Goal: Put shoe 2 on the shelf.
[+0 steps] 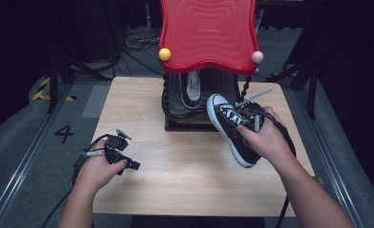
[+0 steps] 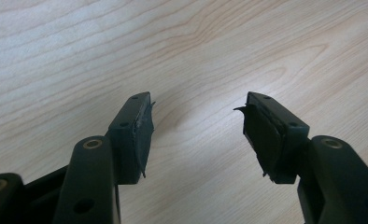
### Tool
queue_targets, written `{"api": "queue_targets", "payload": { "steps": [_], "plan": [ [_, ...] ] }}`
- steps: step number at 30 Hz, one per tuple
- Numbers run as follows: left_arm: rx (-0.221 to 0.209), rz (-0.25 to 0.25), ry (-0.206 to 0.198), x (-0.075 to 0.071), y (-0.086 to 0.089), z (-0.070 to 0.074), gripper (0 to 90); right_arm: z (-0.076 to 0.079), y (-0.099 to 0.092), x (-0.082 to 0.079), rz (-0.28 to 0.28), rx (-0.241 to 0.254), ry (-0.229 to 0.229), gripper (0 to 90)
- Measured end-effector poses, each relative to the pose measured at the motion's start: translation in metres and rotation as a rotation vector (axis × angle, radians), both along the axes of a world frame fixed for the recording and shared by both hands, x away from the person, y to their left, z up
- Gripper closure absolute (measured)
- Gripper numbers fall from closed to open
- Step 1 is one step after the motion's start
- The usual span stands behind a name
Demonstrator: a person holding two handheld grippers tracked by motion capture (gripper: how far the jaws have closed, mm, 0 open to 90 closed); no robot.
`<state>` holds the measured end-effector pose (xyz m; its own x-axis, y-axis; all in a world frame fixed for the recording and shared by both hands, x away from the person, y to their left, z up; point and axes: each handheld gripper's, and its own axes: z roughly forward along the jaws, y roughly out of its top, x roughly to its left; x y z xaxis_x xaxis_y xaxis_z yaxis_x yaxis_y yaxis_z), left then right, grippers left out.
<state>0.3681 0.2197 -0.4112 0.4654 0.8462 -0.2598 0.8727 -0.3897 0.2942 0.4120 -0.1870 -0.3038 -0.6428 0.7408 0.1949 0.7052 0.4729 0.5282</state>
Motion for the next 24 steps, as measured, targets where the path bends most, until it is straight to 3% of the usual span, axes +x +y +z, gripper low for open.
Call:
{"api": "queue_targets", "payload": {
  "steps": [14,24],
  "plan": [
    [0.001,0.045,0.01,-0.017,0.017,-0.003,42.4,-0.001,0.024,0.049,-0.065,-0.017,-0.097,87.9],
    [0.001,0.09,0.023,-0.029,0.031,-0.005,42.3,-0.002,0.032,0.063,-0.089,-0.029,-0.17,87.9]
  ]
}}
